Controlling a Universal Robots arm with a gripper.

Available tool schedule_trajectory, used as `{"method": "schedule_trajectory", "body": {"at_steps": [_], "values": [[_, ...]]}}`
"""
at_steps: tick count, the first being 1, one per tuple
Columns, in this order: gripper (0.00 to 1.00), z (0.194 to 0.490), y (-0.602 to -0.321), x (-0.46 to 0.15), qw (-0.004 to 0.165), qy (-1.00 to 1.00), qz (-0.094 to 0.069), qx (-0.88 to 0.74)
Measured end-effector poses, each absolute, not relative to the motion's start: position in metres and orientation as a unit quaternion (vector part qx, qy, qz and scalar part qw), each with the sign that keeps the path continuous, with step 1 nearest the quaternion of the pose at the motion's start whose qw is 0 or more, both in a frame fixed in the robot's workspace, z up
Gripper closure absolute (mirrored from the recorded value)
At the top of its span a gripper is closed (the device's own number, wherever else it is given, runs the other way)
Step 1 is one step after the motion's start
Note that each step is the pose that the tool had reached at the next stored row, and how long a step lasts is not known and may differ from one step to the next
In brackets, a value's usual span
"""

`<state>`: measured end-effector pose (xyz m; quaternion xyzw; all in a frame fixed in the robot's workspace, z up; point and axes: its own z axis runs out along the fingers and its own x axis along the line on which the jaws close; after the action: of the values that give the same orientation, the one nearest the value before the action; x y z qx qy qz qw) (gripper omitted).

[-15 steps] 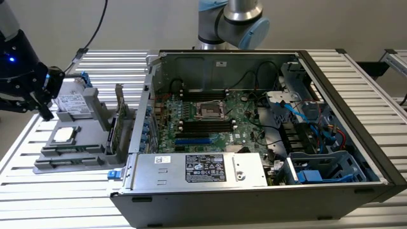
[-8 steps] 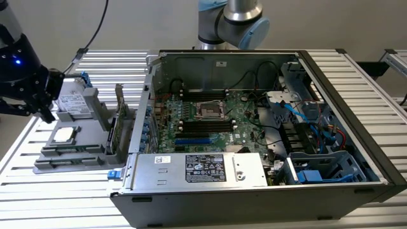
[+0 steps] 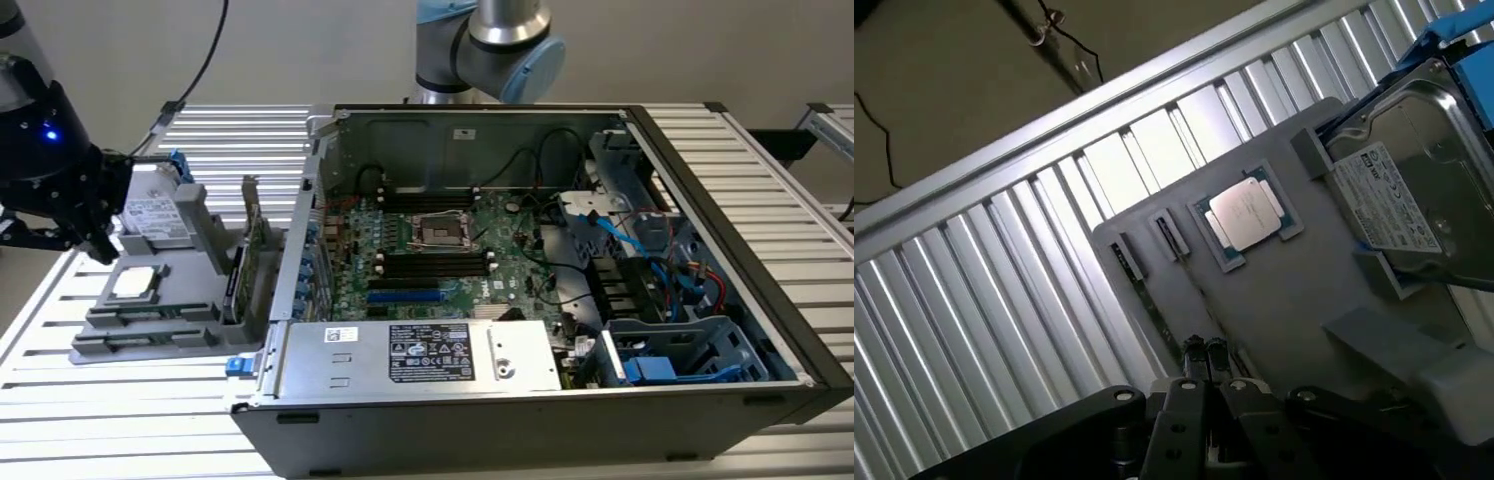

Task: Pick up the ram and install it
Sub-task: 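Pick up the ram and move it above insertion slot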

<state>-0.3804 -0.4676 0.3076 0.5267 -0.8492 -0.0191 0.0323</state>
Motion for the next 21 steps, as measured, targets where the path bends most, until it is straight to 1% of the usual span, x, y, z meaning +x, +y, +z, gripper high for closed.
{"method": "schedule_trajectory", "body": {"at_steps": [21], "values": [[0.9, 0.295, -0.468, -0.38, 0.035, -0.734, -0.012, 0.678]]}}
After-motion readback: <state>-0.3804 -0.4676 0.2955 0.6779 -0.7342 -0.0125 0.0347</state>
